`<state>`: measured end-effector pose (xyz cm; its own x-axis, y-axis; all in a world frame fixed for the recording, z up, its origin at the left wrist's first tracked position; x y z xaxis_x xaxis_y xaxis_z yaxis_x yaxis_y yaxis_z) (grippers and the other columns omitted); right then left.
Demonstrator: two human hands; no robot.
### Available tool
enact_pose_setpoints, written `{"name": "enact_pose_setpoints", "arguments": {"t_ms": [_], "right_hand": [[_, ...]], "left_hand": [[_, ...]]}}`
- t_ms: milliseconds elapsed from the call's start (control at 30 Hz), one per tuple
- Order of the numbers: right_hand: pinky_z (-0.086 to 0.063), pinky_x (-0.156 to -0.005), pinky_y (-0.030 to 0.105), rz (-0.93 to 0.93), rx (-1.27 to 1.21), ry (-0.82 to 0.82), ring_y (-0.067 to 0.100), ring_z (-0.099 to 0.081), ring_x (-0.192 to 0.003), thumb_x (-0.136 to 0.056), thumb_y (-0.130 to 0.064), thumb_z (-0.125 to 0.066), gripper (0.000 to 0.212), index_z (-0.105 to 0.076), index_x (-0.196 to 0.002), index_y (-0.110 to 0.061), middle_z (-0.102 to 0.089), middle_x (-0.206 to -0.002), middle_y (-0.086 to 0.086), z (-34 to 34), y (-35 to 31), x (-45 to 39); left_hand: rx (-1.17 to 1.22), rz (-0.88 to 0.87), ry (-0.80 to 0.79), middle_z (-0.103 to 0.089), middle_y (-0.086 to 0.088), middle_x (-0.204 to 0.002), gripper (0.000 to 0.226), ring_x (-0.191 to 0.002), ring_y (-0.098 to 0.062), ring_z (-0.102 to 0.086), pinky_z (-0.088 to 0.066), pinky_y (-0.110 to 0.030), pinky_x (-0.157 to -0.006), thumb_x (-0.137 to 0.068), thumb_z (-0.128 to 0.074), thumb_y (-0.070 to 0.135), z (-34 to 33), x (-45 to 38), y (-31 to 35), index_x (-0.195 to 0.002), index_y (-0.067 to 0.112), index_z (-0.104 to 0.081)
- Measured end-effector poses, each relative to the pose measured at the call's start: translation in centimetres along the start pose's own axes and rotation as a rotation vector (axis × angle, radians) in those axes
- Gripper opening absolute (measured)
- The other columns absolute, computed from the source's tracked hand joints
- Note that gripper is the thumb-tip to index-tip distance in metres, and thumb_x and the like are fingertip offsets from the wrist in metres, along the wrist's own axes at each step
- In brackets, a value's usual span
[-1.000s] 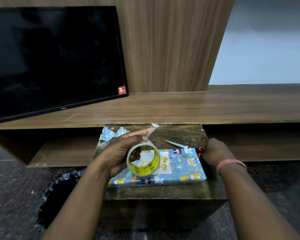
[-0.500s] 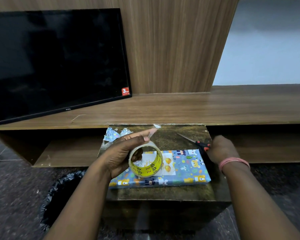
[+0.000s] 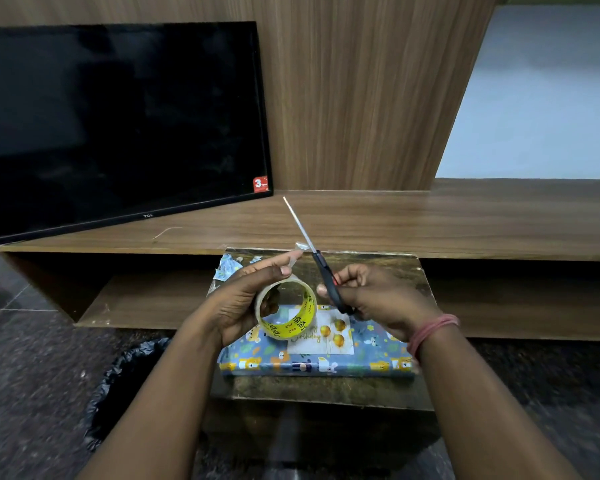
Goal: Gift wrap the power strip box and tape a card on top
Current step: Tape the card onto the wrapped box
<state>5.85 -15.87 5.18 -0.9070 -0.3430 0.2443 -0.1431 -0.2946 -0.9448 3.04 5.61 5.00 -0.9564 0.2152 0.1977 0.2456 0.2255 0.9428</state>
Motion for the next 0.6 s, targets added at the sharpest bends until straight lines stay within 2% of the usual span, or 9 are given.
{"name": "enact_pose_setpoints", "arguments": {"t_ms": [67, 133, 233, 300, 367, 467, 600], "right_hand": [[-0.036, -0.053, 0.024, -0.004, -0.007, 0.008, 0.011, -0.050, -0.057, -0.078, -0.035, -0.085, 0.028, -0.063, -0.085, -0.020, -0.065, -0.064, -0.001, -0.5, 0.3, -0.3], [-0.036, -0.052, 0.024, -0.019, -0.002, 0.032, 0.010, -0.049, -0.053, -0.077, -0.039, -0.085, 0.030, -0.064, -0.085, -0.019, -0.064, -0.060, -0.004, -0.5, 0.6, -0.4], [-0.033, -0.050, 0.025, -0.046, -0.017, -0.007, 0.011, -0.046, -0.052, -0.069, -0.047, -0.087, 0.042, -0.062, -0.087, -0.018, -0.063, -0.063, 0.000, -0.2, 0.5, 0.0], [-0.031, -0.049, 0.025, -0.083, 0.007, -0.073, 0.010, -0.044, -0.053, -0.057, -0.058, -0.089, 0.061, -0.057, -0.089, -0.018, -0.062, -0.064, 0.001, 0.4, 0.3, 0.6], [-0.030, -0.049, 0.025, -0.113, 0.023, -0.160, 0.010, -0.042, -0.055, -0.051, -0.059, -0.087, 0.067, -0.053, -0.089, -0.016, -0.061, -0.063, 0.000, 1.3, 0.5, 1.1], [-0.028, -0.048, 0.023, -0.116, 0.012, -0.294, 0.010, -0.042, -0.056, -0.061, -0.053, -0.091, 0.064, -0.053, -0.094, -0.014, -0.058, -0.065, 0.001, 2.8, 1.3, 1.7], [-0.028, -0.042, 0.018, -0.071, -0.146, -0.444, 0.014, -0.048, -0.061, -0.063, -0.049, -0.090, 0.073, -0.051, -0.109, -0.008, -0.058, -0.076, 0.007, 4.1, 2.0, 1.6]], "left_hand": [[0.009, 0.002, 0.007, -0.065, -0.003, -0.104, 0.050, -0.088, -0.024, -0.050, -0.037, -0.030, -0.070, -0.079, -0.078, 0.030, 0.2, -0.3, -0.2, -0.128, 0.027, -0.072], [0.009, 0.007, 0.012, -0.065, 0.002, -0.092, 0.047, -0.078, -0.017, -0.050, -0.039, -0.024, -0.060, -0.083, -0.076, 0.026, 0.2, -0.5, -0.1, -0.129, 0.026, -0.071], [0.049, 0.001, 0.040, -0.063, 0.010, -0.074, 0.043, -0.059, -0.006, -0.054, -0.046, -0.017, -0.050, -0.092, -0.061, 0.018, 0.3, -0.8, 0.6, -0.135, 0.021, -0.066], [0.068, -0.015, 0.032, -0.065, 0.014, -0.066, 0.041, -0.050, -0.001, -0.055, -0.047, -0.016, -0.046, -0.100, -0.049, 0.012, 0.1, -0.8, 1.6, -0.140, 0.016, -0.059], [0.070, -0.008, 0.005, -0.065, 0.015, -0.059, 0.042, -0.044, 0.001, -0.054, -0.045, -0.015, -0.043, -0.103, -0.042, 0.008, 0.1, -0.7, 2.9, -0.143, 0.012, -0.053], [0.030, 0.031, -0.046, -0.064, 0.010, -0.058, 0.043, -0.046, -0.001, -0.057, -0.049, -0.017, -0.045, -0.104, -0.041, 0.006, -0.3, -0.8, 4.9, -0.146, 0.009, -0.051], [-0.063, 0.093, -0.087, -0.062, 0.005, -0.061, 0.043, -0.050, -0.004, -0.056, -0.050, -0.020, -0.049, -0.101, -0.049, 0.009, -0.4, -1.8, 6.1, -0.143, 0.012, -0.056]]}}
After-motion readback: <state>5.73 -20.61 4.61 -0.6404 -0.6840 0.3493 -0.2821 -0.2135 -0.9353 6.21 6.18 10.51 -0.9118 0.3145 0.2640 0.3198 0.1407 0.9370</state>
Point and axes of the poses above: each hand's wrist, its own x-axis away from the middle knuckle, its own z-axis out of the back of the hand, y = z × x, the point moved 1 cm from there along -x, towards the middle knuckle
